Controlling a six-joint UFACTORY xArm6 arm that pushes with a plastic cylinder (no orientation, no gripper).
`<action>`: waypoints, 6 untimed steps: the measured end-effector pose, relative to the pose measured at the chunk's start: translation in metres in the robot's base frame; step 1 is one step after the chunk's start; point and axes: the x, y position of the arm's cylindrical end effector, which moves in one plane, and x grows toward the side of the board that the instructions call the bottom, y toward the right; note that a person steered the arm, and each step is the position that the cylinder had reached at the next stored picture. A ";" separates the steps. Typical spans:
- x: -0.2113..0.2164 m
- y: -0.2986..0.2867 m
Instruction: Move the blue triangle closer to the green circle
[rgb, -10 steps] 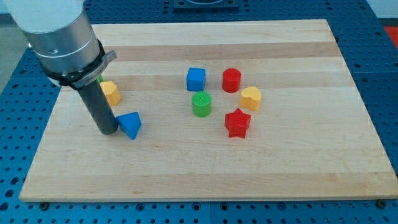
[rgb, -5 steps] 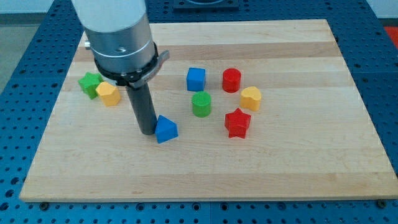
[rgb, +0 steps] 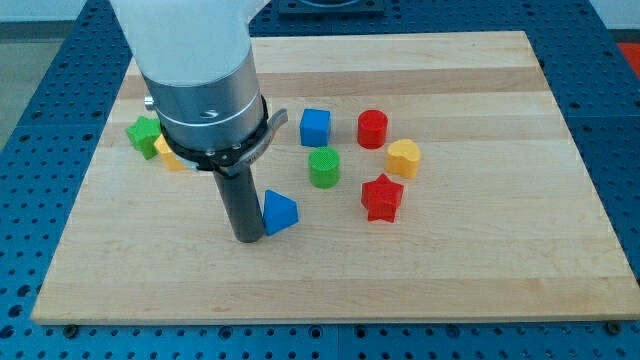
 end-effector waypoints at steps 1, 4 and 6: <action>0.000 0.014; -0.004 0.047; 0.005 0.019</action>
